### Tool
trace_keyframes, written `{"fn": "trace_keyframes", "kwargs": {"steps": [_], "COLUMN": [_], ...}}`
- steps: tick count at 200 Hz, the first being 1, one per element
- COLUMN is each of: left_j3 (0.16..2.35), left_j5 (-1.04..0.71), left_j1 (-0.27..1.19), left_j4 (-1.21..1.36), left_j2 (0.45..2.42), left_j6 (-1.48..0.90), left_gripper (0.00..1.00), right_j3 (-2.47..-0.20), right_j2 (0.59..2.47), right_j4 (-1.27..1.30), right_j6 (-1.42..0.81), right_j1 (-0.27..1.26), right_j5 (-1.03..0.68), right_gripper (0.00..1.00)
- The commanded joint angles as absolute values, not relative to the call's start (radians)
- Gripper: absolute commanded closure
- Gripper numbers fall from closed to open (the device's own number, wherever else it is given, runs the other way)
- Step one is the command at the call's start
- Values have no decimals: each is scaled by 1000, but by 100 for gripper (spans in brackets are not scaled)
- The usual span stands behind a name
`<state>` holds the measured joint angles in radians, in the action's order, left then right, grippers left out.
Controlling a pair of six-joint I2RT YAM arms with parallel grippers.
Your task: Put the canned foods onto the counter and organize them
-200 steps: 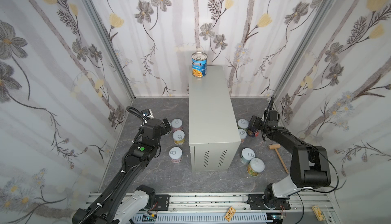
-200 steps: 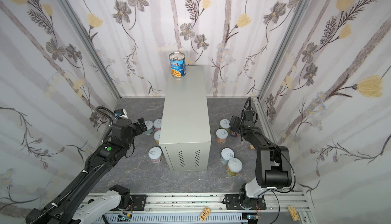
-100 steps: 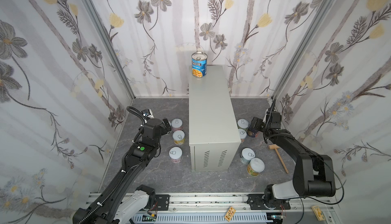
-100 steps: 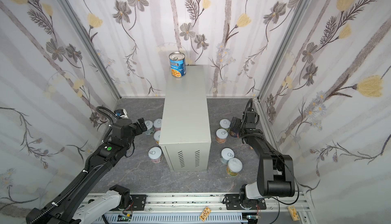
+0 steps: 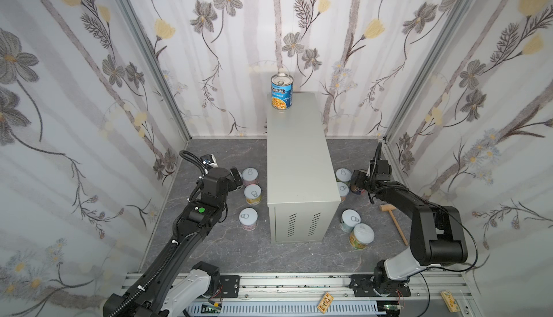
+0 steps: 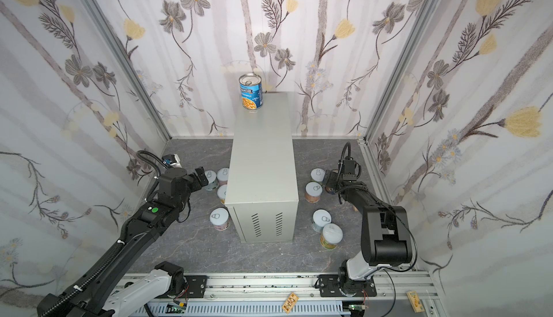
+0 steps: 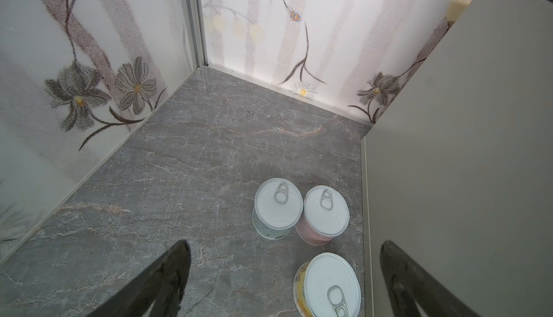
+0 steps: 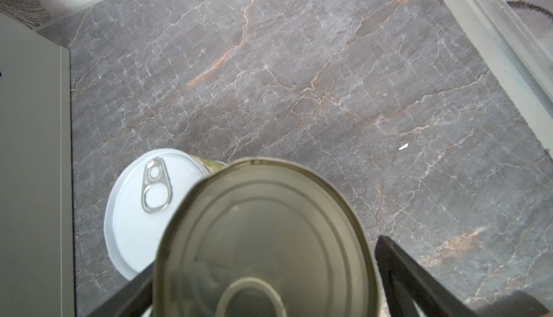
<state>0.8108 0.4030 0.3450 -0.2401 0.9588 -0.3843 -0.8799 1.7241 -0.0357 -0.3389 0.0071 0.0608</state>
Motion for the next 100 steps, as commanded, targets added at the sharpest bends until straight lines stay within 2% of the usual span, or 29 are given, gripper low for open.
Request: {"fn": "trace_keyframes", "kwargs": {"steps": [1, 33, 82, 100], "left_j3": [814, 818, 817, 819], "left_j5": [412, 418, 419, 413], "left_j1": [343, 342, 343, 342], "left_j4": [-213, -222, -219, -221], "left_j2": [967, 964, 965, 967], "left_j6": [-391, -387, -387, -388], "left_gripper": [0, 0, 0, 0], "right_j3": [-919, -966, -927, -925], "right_j2": [1757, 1801, 1779, 1776], "right_j4": [4, -57, -48, -48], "right_j6": [-361, -383, -443, -445], "right_j1": [8, 14, 18, 18], "right_j5": [99, 126, 124, 127], "right_gripper": [7, 11, 11, 15]}}
